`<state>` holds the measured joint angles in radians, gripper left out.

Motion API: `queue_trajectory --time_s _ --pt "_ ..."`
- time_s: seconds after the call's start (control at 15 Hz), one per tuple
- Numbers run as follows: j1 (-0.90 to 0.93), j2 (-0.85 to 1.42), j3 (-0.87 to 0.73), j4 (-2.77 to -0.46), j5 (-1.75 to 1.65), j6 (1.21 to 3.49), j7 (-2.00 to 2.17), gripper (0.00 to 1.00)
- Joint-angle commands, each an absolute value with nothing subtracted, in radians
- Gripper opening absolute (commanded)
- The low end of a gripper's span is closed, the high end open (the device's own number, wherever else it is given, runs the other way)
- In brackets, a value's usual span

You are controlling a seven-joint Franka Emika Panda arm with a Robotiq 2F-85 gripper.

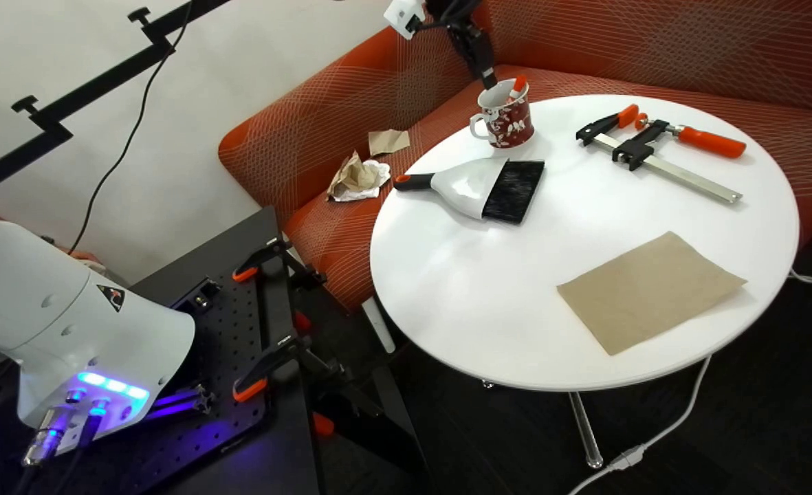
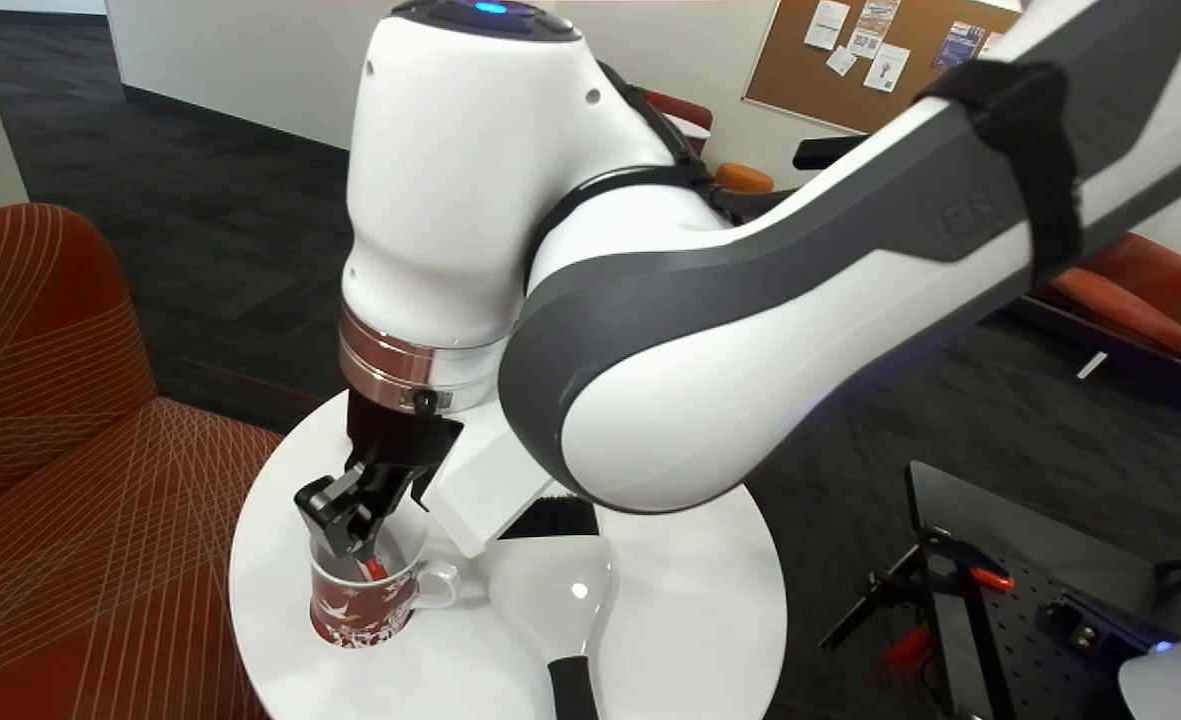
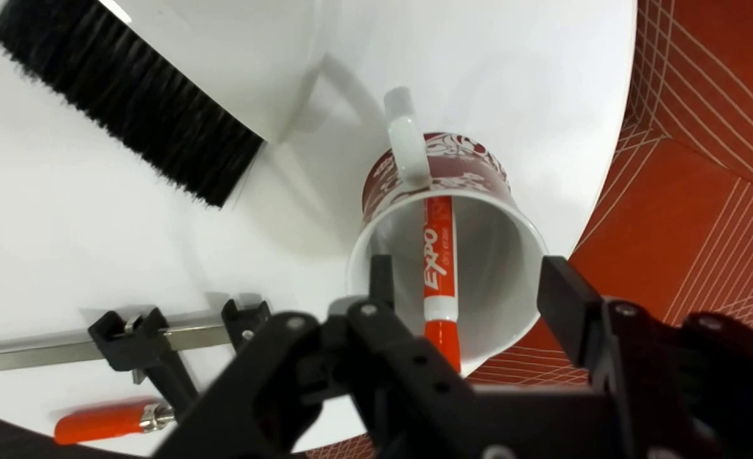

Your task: Remove the orange marker from the red mug

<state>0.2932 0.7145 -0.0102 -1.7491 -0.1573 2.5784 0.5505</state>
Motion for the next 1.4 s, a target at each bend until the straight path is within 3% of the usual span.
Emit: queue_trajectory --time_s 0.0,0.33,1.0,1.13,1.2,1.33 --pt "0.309 0.764 -0.03 -1.686 -0.132 2.586 0.521 0.6" --pt "0.315 0.819 -0.042 -1.63 -0.131 2.582 0.526 0.44" --pt "0.317 0.916 -0.068 -1.529 -0.128 2.578 0.533 0.44" --pt "0.318 0.93 -0.069 -1.514 -0.127 2.577 0.531 0.19" --pt "0.319 0.935 -0.069 -1.509 -0.127 2.578 0.531 0.19" --pt "0.321 0.937 -0.068 -1.509 -0.127 2.58 0.53 0.04"
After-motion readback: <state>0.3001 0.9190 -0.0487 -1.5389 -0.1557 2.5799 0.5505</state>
